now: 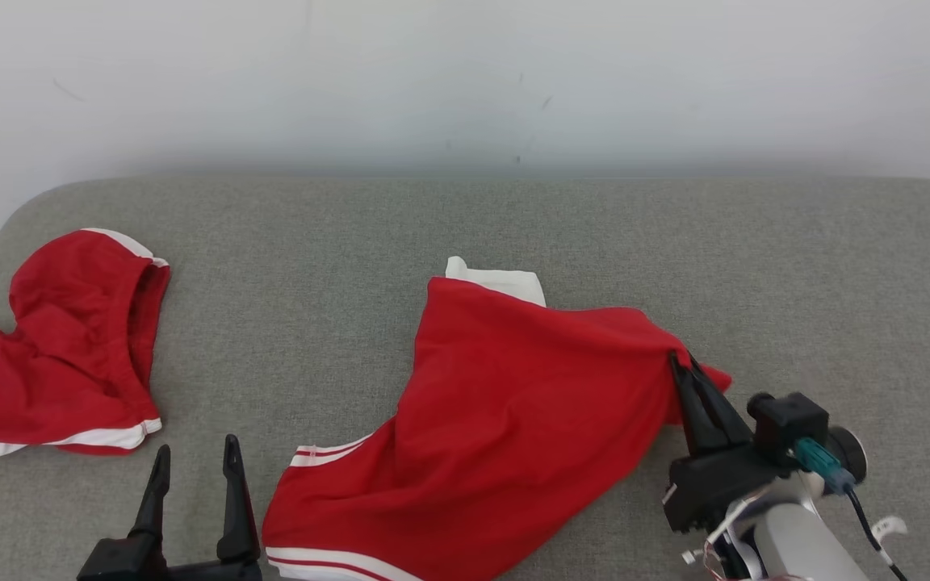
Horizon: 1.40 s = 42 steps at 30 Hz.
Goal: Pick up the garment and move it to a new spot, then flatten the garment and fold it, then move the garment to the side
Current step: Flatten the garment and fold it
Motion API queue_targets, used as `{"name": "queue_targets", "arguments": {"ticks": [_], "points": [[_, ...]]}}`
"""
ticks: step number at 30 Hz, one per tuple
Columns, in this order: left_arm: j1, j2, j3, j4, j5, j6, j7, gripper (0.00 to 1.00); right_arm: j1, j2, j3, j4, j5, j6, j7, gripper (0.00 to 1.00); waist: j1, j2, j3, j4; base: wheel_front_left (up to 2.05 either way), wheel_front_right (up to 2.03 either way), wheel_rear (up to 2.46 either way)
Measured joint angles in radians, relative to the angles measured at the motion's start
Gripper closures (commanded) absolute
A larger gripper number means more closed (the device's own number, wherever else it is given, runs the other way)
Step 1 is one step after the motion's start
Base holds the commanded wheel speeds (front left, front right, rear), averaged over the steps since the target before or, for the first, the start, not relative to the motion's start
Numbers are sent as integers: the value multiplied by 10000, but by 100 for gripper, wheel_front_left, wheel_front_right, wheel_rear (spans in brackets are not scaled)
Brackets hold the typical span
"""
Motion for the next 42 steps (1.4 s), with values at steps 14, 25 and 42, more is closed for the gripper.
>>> {"name": "queue_targets", "arguments": {"ticks": [14, 25, 42], "points": [[-210, -61, -94, 449, 84, -270, 0, 0, -1807, 579, 1383, 2057, -278, 0, 165, 0, 1, 0, -97, 319, 0, 0, 0], [26, -73, 59, 500, 100, -270, 0, 0, -780, 190, 980, 316, 364, 0, -2, 0, 0, 0, -352, -46, 0, 0, 0], [59, -69, 151, -186, 646, -174, 0, 0, 1494, -439, 23, -261, 500, 0, 140, 0, 0, 0, -266, -176, 0, 0, 0]]}}
